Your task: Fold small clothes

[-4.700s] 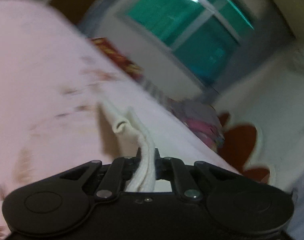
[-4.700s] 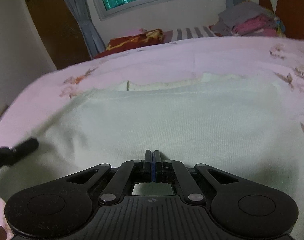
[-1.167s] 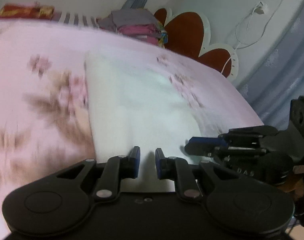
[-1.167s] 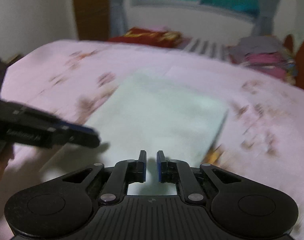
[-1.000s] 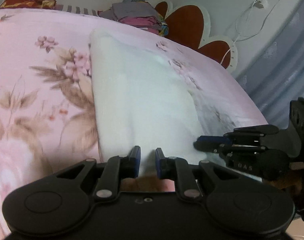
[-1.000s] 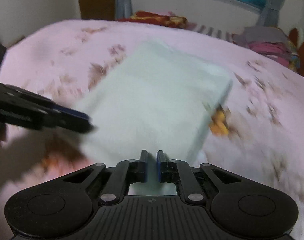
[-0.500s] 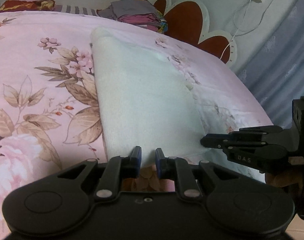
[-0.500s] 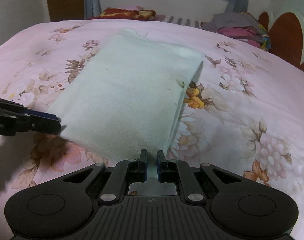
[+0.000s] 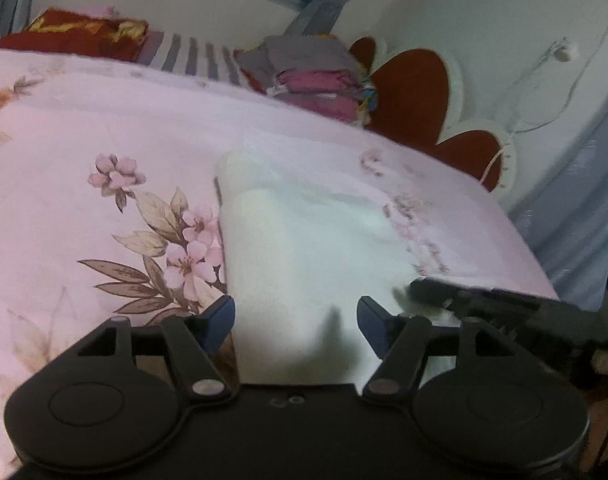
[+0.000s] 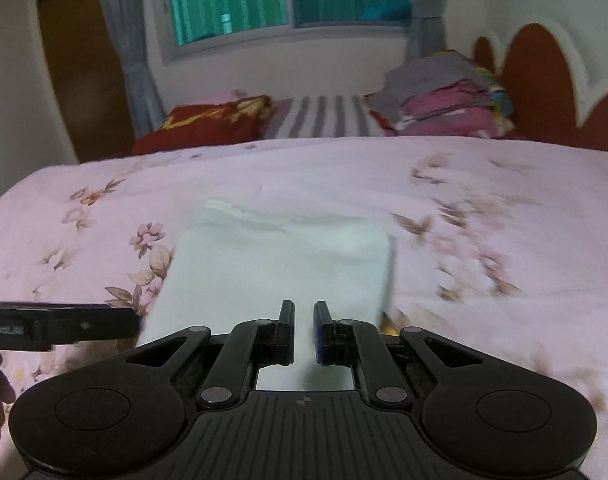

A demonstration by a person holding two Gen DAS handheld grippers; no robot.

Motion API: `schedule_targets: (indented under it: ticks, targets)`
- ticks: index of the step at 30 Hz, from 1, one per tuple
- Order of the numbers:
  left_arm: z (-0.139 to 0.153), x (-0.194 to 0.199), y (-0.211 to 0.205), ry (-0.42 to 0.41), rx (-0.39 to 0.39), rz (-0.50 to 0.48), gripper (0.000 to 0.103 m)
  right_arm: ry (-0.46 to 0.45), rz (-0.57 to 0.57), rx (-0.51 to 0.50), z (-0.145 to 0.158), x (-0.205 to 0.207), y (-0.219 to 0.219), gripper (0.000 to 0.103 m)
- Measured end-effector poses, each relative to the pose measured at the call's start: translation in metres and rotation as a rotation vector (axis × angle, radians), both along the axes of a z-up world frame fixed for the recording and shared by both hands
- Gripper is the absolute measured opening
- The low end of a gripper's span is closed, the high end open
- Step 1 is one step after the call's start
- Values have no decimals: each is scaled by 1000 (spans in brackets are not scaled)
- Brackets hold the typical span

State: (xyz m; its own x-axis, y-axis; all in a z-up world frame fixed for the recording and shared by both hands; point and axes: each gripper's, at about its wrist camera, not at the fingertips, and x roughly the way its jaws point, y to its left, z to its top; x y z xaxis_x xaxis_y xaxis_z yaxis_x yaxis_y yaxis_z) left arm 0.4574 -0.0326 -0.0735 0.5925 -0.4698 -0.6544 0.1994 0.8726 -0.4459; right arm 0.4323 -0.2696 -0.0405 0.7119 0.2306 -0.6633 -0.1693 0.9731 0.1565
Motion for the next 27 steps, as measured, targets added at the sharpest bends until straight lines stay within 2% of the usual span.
schedule_targets:
  ticks: [3, 4, 6, 9, 13, 14, 15, 16, 18, 19, 20, 21, 24, 27]
  targets:
    - [-28, 11, -10, 76, 111, -20, 69, 90, 46, -69, -34, 21, 4, 8]
    - [-29, 8, -10, 43, 122, -28, 69, 73, 58, -77, -39, 21, 0, 8]
    - [-26, 5, -15, 38, 163, -43, 69, 102, 32, -71, -34, 26, -7, 4]
    - [-22, 1, -15, 58, 163, -22, 70, 98, 8, -131, -33, 27, -15, 5]
    - [-13, -3, -11, 58, 130, 1, 84, 101, -1, 65, -25, 20, -52, 6]
    - [-11, -5, -8, 51, 118, 9, 85, 92, -30, 111, -20, 18, -63, 25]
    - [-11, -3, -7, 50, 107, 16, 85, 93, -64, 148, -19, 18, -73, 75]
    - [-11, -2, -5, 55, 91, 24, 85, 91, -99, 191, -18, 16, -85, 87]
    - [-11, 1, -1, 69, 51, 36, 84, 110, -119, 282, -22, 17, -105, 84]
    - [-12, 3, 1, 79, 24, 40, 81, 147, -124, 320, -26, 19, -112, 79]
    - [-13, 5, 3, 92, -8, 40, 76, 179, -121, 359, -28, 23, -118, 67]
    - [-15, 7, 4, 106, -47, 39, 73, 207, -113, 406, -32, 25, -122, 61]
    - [-23, 13, 7, 148, -92, 74, 71, 252, -73, 526, -42, 32, -126, 60]
    - [-29, 17, 13, 174, -146, 99, 70, 309, -53, 591, -55, 39, -127, 61]
